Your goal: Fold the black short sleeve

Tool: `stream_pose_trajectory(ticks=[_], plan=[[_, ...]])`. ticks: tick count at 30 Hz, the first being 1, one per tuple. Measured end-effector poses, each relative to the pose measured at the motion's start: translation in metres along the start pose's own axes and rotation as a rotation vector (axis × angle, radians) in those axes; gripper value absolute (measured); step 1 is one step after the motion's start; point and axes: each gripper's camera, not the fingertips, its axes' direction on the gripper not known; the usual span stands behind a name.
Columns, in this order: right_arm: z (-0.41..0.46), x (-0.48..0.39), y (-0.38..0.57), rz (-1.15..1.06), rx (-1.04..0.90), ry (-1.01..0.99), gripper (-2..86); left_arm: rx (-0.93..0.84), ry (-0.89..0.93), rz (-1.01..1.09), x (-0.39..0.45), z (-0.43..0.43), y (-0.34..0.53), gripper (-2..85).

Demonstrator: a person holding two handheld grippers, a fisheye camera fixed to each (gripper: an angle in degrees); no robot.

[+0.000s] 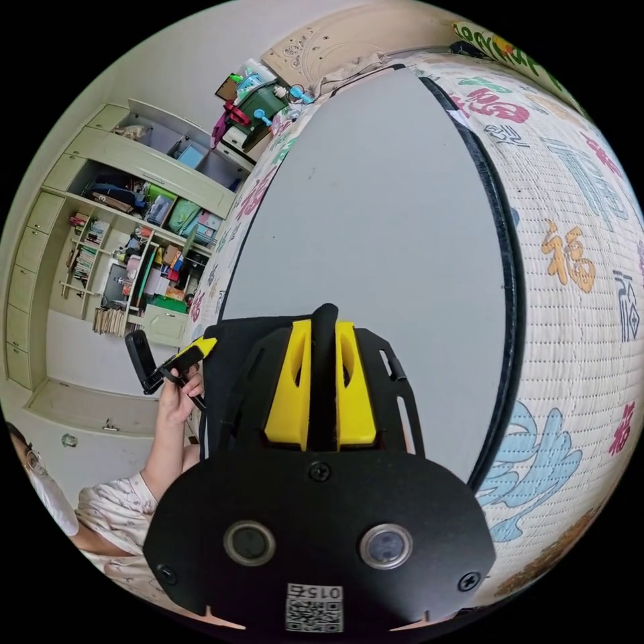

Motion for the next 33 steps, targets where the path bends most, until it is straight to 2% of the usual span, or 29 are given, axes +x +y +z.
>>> stream_pose_trajectory(ticks=[8, 18, 24, 27, 33], plan=[[-0.026, -0.084, 0.016, -0.02, 0.008, 0.025, 5.9, 0.063, 0.072, -0.116, -0.035, -0.035, 0.016, 13.2], [-0.057, -0.179, 0.059, -0.012, 0.032, 0.038, 5.8, 0.029, 0.102, -0.158, -0.051, -0.078, 0.018, 6.7], [-0.087, -0.265, 0.101, -0.043, 0.099, 0.119, 5.6, 0.113, 0.025, 0.022, -0.016, -0.141, 0.016, 5.9], [-0.132, -0.315, 0.135, -0.081, 0.181, 0.086, 5.0, 0.183, 0.054, 0.092, 0.01, -0.188, 0.016, 5.7], [-0.277, -0.416, 0.246, -0.29, 0.401, -0.012, 3.8, 0.413, 0.092, 0.362, 0.14, -0.323, 0.035, 5.5]])
